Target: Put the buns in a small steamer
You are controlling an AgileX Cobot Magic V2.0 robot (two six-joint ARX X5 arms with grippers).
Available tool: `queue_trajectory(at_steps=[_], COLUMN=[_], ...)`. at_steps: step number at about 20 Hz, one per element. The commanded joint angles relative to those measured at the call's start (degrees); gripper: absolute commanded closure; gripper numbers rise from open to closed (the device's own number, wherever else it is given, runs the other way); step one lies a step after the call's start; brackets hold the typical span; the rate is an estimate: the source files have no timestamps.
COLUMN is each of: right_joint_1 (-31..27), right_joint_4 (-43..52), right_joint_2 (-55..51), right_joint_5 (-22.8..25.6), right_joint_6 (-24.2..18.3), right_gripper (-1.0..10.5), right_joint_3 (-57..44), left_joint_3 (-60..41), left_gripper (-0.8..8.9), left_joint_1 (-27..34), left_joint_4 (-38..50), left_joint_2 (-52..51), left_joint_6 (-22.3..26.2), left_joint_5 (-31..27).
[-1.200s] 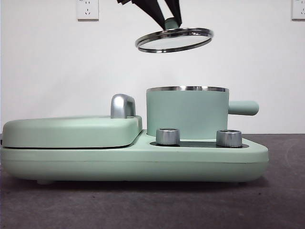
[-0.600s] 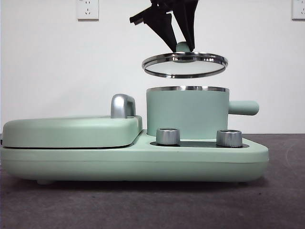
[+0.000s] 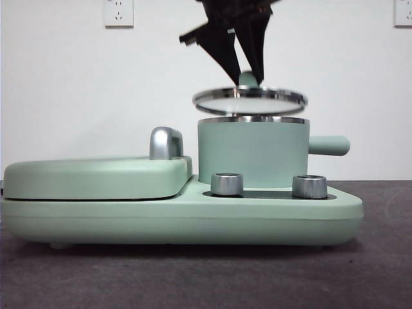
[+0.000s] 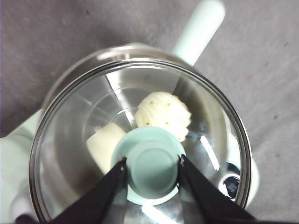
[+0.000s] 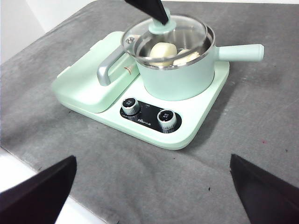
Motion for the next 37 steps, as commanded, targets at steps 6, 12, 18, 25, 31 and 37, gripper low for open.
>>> queue_trajectory(at_steps=[6,12,18,25,31,37], right_joint_1=[0.4,0.4,0.4,0.4,0.4,0.4], right_joint_4=[0.8,0.8,0.7,0.7,0.2,0.3], right_joint_2=[0.0,0.0,0.0,0.0,0.0,0.0], right_joint_5=[-0.1,-0.1,-0.1,-0.1,0.0,-0.4], right_joint_6=[-0.5,-0.4,-0.4,-0.4,-0.4,-0.5], right_gripper=[4.2,4.2,4.2,4.2,4.2,4.2], right_joint_3=[0.4,0.4,0.4,0.4,0.4,0.4], left_joint_3=[1.8,1.8,1.8,1.9,1.9,-3.2], left_gripper=[8.03,8.03,8.03,5.03,3.09,3.13], left_joint_1=[-0.3,0.0,0.0,0.0,0.6,-1.2], left_joint_4=[3.3,3.7,4.0,1.6,-2.5,-3.7], left_joint_2=[1.6,2.8,4.6,4.3,-3.1,-17.0], left_joint_6=[1.7,2.1,3.3,1.3,-3.5,-4.7], left_joint_5=[-0.1,-0.2,0.0,-0.1,0.3,1.1])
